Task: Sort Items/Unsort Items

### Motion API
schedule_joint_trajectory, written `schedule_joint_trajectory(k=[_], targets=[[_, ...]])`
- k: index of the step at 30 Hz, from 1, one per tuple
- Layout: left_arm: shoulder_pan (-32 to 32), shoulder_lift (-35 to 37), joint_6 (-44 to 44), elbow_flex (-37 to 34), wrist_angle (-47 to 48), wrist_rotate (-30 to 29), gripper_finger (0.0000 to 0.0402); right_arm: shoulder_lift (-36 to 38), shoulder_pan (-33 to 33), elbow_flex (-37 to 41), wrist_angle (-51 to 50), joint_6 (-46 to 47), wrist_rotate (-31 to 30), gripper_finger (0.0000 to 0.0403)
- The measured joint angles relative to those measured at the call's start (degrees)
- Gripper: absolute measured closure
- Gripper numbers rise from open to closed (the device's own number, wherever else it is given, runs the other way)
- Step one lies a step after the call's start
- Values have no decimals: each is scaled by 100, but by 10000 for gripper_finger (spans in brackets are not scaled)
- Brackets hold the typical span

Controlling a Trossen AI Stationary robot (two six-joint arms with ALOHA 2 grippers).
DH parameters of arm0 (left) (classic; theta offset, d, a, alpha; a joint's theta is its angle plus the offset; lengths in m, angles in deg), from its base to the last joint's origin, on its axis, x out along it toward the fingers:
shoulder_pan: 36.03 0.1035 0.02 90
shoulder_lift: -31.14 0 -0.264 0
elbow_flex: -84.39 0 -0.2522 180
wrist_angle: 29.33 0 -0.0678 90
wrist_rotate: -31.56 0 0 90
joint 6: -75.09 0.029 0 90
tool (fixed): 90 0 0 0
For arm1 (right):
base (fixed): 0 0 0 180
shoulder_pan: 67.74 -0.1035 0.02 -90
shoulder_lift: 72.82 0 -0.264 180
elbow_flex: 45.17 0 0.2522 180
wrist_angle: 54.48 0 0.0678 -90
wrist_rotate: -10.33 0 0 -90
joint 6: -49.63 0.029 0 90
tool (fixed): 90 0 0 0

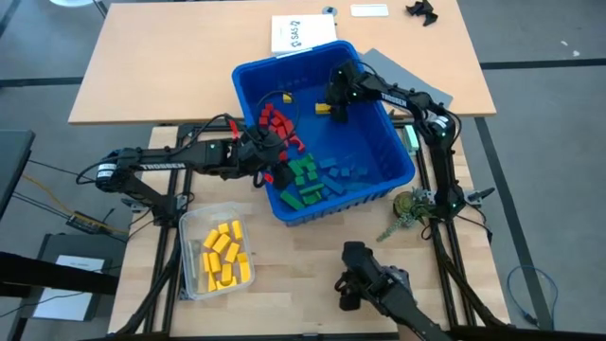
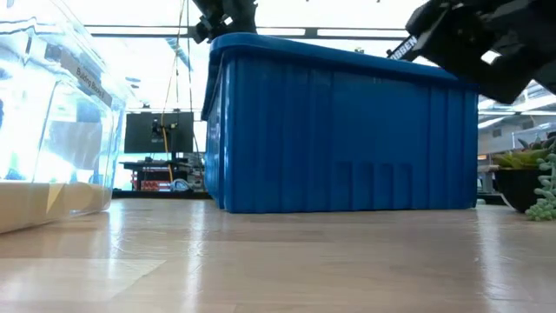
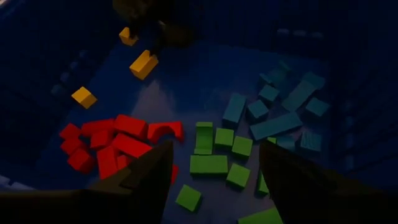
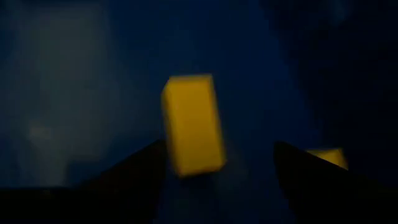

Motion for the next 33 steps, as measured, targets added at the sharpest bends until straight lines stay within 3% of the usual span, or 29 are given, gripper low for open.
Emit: schedule_joint_trajectory(k=[10, 20, 25, 33], targets=[[0, -1, 52, -4, -185, -7, 154, -8, -125, 497, 1164, -81, 204, 112], [0, -4, 186, -4, -325, -7, 154, -180, -19, 863, 1140, -26, -103, 122], [0, -4, 186, -4, -320, -2, 154, -256, -22, 855, 799, -70, -47, 161], [0, -4, 188, -4, -327, -4, 154, -287, -85, 759, 484, -128, 302, 265]])
